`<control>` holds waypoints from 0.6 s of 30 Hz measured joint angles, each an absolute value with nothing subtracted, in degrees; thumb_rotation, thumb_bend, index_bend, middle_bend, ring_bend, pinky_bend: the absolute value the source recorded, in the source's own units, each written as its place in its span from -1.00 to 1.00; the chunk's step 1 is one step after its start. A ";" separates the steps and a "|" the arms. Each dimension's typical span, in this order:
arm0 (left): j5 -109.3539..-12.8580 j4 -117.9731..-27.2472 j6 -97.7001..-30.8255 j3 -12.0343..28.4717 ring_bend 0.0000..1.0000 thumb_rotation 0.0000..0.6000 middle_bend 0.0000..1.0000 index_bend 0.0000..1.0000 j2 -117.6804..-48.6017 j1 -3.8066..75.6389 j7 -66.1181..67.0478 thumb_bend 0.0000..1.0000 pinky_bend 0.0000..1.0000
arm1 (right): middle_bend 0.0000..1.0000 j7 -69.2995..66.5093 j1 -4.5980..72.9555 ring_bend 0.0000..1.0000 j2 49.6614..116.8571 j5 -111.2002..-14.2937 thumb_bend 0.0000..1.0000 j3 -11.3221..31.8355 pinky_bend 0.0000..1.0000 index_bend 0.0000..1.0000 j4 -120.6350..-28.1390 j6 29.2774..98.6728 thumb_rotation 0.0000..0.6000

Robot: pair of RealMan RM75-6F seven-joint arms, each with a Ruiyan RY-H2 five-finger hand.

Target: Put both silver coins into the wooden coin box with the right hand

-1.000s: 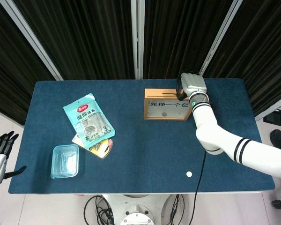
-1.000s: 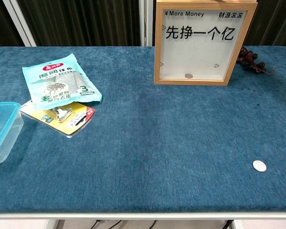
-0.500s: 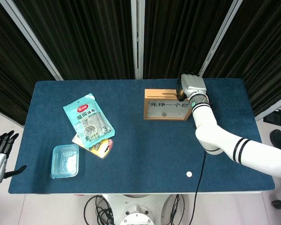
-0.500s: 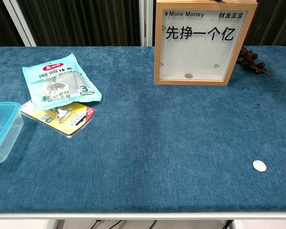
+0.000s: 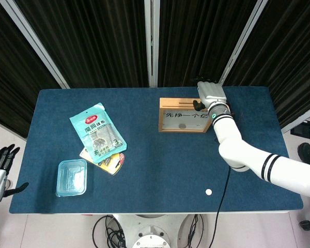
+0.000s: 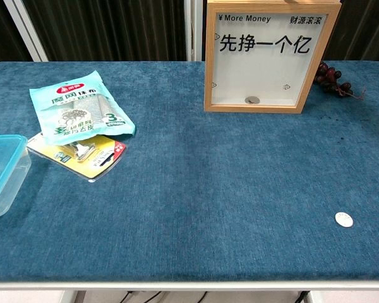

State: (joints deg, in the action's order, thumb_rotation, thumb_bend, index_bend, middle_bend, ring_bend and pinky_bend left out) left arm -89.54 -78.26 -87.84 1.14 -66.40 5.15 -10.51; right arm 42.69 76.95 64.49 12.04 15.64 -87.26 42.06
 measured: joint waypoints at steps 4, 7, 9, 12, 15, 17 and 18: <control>-89.58 -78.59 -88.00 1.16 -1.00 1.00 -1.00 -1.00 -66.29 5.09 -10.23 -1.00 -1.00 | -1.00 40.16 75.74 -1.00 62.90 9.13 -0.10 16.25 -1.00 -1.00 -89.45 41.74 1.00; -89.59 -78.85 -88.11 1.16 -1.00 1.00 -1.00 -1.00 -66.25 5.02 -9.87 -1.00 -1.00 | -1.00 37.96 74.07 -1.00 60.76 5.73 -0.11 16.89 -1.00 -1.00 -92.38 41.66 1.00; -89.53 -79.01 -88.23 1.22 -1.00 1.00 -1.00 -1.00 -66.22 4.97 -9.69 -1.00 -1.00 | -1.00 36.40 72.36 -1.00 59.00 1.99 -0.12 17.29 -1.00 -1.00 -95.09 42.06 1.00; -89.39 -79.21 -88.31 1.35 -1.00 1.00 -1.00 -1.00 -66.17 4.94 -9.40 -1.00 -1.00 | -1.00 33.68 68.64 -1.00 56.31 -6.05 -0.22 17.77 -1.00 -1.00 -100.20 43.71 1.00; -89.40 -79.64 -88.35 1.48 -1.00 1.00 -1.00 -1.00 -66.06 5.02 -8.79 -1.00 -1.00 | -1.00 30.54 63.28 -1.00 53.67 -17.46 -0.31 17.69 -1.00 -1.00 -105.95 46.60 1.00; -89.47 -80.09 -88.42 1.56 -1.00 1.00 -1.00 -1.00 -66.01 5.09 -8.19 -1.00 -1.00 | -1.00 28.44 58.79 -1.00 52.16 -27.32 -0.34 16.93 -1.00 -1.00 -109.37 49.30 1.00; -89.52 -80.44 -88.48 1.61 -1.00 1.00 -1.00 -1.00 -65.97 5.13 -7.72 -1.00 -1.00 | -1.00 27.58 56.74 -1.00 51.63 -31.97 -0.35 16.38 -1.00 -1.00 -110.56 50.61 1.00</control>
